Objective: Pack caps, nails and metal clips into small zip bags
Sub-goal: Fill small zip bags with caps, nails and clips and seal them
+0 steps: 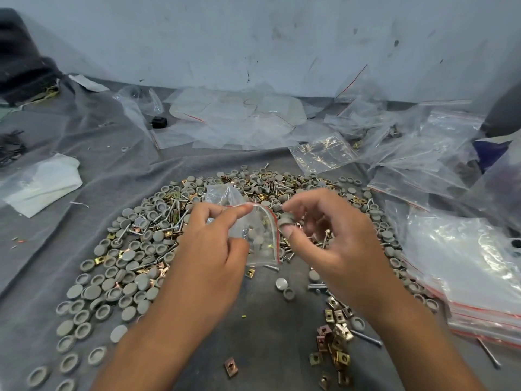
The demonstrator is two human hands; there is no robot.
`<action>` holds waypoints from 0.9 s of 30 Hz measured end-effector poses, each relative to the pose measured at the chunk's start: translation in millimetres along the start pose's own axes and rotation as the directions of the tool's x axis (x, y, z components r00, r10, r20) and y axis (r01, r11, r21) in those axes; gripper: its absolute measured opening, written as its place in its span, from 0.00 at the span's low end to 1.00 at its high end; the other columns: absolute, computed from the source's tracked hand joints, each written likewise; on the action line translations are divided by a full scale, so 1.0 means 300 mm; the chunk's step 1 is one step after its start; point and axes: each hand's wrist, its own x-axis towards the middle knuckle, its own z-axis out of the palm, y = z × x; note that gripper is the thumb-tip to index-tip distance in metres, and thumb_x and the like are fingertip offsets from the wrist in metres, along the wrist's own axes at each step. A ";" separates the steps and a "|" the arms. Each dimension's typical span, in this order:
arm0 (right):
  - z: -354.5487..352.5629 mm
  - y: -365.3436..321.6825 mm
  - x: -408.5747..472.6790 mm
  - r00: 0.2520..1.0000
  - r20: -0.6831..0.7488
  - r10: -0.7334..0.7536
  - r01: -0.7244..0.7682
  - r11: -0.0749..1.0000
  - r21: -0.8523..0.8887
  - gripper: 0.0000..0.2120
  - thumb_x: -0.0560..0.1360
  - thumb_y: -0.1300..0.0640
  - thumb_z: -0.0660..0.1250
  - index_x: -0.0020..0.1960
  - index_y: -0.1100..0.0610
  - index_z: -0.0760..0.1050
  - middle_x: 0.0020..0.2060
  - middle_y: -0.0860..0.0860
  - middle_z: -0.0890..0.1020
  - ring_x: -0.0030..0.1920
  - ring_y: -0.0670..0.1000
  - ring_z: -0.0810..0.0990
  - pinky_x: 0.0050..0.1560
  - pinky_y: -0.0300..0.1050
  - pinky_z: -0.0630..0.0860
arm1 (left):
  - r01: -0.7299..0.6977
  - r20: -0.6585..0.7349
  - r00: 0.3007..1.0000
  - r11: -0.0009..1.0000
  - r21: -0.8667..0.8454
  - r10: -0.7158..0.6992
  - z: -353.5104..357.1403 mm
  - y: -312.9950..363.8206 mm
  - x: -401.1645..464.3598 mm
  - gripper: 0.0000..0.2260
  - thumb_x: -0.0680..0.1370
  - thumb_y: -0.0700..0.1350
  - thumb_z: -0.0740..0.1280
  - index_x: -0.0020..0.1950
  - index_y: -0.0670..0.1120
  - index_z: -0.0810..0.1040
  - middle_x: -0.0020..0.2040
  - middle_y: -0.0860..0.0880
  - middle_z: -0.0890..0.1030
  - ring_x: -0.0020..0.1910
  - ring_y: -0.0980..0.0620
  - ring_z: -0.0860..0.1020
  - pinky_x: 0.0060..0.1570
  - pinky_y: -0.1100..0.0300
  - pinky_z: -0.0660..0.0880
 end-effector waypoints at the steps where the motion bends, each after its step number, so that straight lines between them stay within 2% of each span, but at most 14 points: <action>1: 0.016 -0.009 0.002 0.998 0.001 -0.060 0.060 0.997 -0.046 0.06 0.76 0.55 0.73 0.52 0.49 0.78 0.42 0.38 0.76 0.42 0.42 0.75 0.43 0.29 0.68 | -0.001 0.005 1.000 1.000 -0.002 0.001 0.001 0.001 -0.001 0.22 0.77 0.42 0.60 0.70 0.54 0.77 0.52 0.58 0.68 0.43 0.67 0.72 0.45 0.78 0.65; 3: 0.042 -0.008 0.004 0.993 0.037 -0.112 0.116 0.980 -0.164 0.06 0.77 0.55 0.74 0.52 0.52 0.80 0.44 0.40 0.76 0.44 0.38 0.73 0.46 0.30 0.68 | -0.005 0.014 1.000 1.000 -0.004 0.005 0.000 0.002 -0.003 0.22 0.78 0.42 0.59 0.70 0.54 0.76 0.53 0.57 0.69 0.42 0.67 0.72 0.45 0.78 0.65; 5: 0.053 0.003 0.007 0.994 0.060 -0.091 0.102 0.975 -0.198 0.09 0.76 0.52 0.74 0.53 0.52 0.81 0.44 0.42 0.78 0.43 0.35 0.72 0.46 0.29 0.68 | -0.003 0.015 1.000 1.000 -0.008 0.003 -0.004 0.001 -0.002 0.22 0.77 0.42 0.59 0.70 0.54 0.76 0.53 0.57 0.69 0.43 0.66 0.73 0.46 0.78 0.65; 8: 0.047 0.010 0.012 0.999 -0.002 -0.034 0.033 0.996 -0.088 0.11 0.75 0.51 0.75 0.55 0.50 0.81 0.44 0.40 0.79 0.41 0.39 0.76 0.43 0.27 0.70 | 0.013 0.000 1.000 1.000 -0.012 -0.013 -0.015 -0.006 0.005 0.22 0.77 0.41 0.59 0.70 0.53 0.76 0.52 0.60 0.68 0.42 0.62 0.73 0.46 0.77 0.65; 11: 0.035 0.029 0.015 0.996 -0.063 0.066 -0.066 0.998 -0.002 0.06 0.77 0.51 0.73 0.54 0.48 0.81 0.43 0.39 0.81 0.43 0.43 0.79 0.42 0.28 0.70 | 0.025 -0.055 0.998 0.999 -0.025 -0.026 -0.031 -0.009 0.014 0.22 0.77 0.41 0.59 0.70 0.54 0.76 0.52 0.59 0.68 0.42 0.64 0.72 0.45 0.77 0.65; 13: 0.042 0.052 0.009 0.987 0.029 0.159 -0.156 0.984 -0.082 0.05 0.77 0.49 0.71 0.52 0.43 0.79 0.44 0.37 0.80 0.44 0.41 0.78 0.43 0.29 0.71 | 0.030 -0.131 0.991 0.999 -0.038 -0.034 -0.046 -0.011 0.018 0.22 0.78 0.40 0.59 0.70 0.54 0.76 0.53 0.55 0.70 0.42 0.62 0.73 0.44 0.77 0.66; 15: 0.071 0.067 -0.008 0.937 0.227 0.265 -0.200 0.942 -0.270 0.07 0.77 0.45 0.71 0.55 0.40 0.77 0.49 0.36 0.78 0.49 0.38 0.76 0.50 0.34 0.72 | 0.023 -0.203 0.979 0.999 -0.039 -0.030 -0.060 -0.013 0.023 0.22 0.78 0.36 0.61 0.70 0.52 0.77 0.54 0.51 0.71 0.39 0.59 0.74 0.42 0.77 0.67; 17: 0.109 0.075 -0.029 0.886 0.349 0.304 -0.131 0.888 -0.441 0.12 0.78 0.43 0.70 0.60 0.41 0.76 0.55 0.37 0.76 0.58 0.40 0.71 0.57 0.41 0.72 | 0.016 -0.225 0.974 0.999 -0.032 -0.023 -0.066 -0.014 0.024 0.22 0.78 0.35 0.61 0.70 0.51 0.77 0.54 0.51 0.71 0.38 0.57 0.74 0.41 0.76 0.67; 18: 0.123 0.076 -0.036 0.878 0.368 0.305 -0.095 0.866 -0.491 0.13 0.78 0.43 0.70 0.61 0.42 0.76 0.56 0.38 0.76 0.60 0.43 0.69 0.58 0.43 0.70 | 0.013 -0.223 0.975 1.000 -0.024 -0.018 -0.066 -0.013 0.023 0.22 0.78 0.36 0.61 0.70 0.51 0.77 0.54 0.51 0.71 0.39 0.57 0.74 0.42 0.76 0.67; 21: 0.135 0.070 -0.036 0.893 0.358 0.271 -0.021 0.821 -0.571 0.10 0.79 0.43 0.67 0.59 0.43 0.78 0.54 0.40 0.77 0.59 0.47 0.70 0.56 0.45 0.70 | 0.007 -0.211 0.977 1.000 -0.007 -0.008 -0.058 -0.009 0.017 0.22 0.78 0.37 0.61 0.70 0.50 0.76 0.53 0.50 0.71 0.46 0.61 0.73 0.45 0.79 0.65; 25: 0.140 0.064 -0.033 0.891 0.365 0.271 0.020 0.778 -0.628 0.08 0.83 0.45 0.60 0.59 0.44 0.75 0.56 0.43 0.75 0.60 0.49 0.69 0.58 0.46 0.70 | 0.004 -0.201 0.979 1.000 -0.015 -0.007 -0.054 -0.003 0.013 0.22 0.78 0.37 0.61 0.71 0.51 0.76 0.50 0.54 0.70 0.47 0.60 0.72 0.44 0.80 0.65; 27: 0.156 0.064 -0.045 0.876 0.404 0.264 0.086 0.738 -0.670 0.09 0.86 0.50 0.54 0.61 0.48 0.71 0.58 0.47 0.73 0.61 0.52 0.68 0.60 0.48 0.70 | 0.010 -0.191 0.981 1.000 -0.023 -0.014 -0.051 -0.003 0.013 0.23 0.78 0.36 0.61 0.71 0.51 0.76 0.50 0.57 0.69 0.47 0.60 0.72 0.45 0.80 0.66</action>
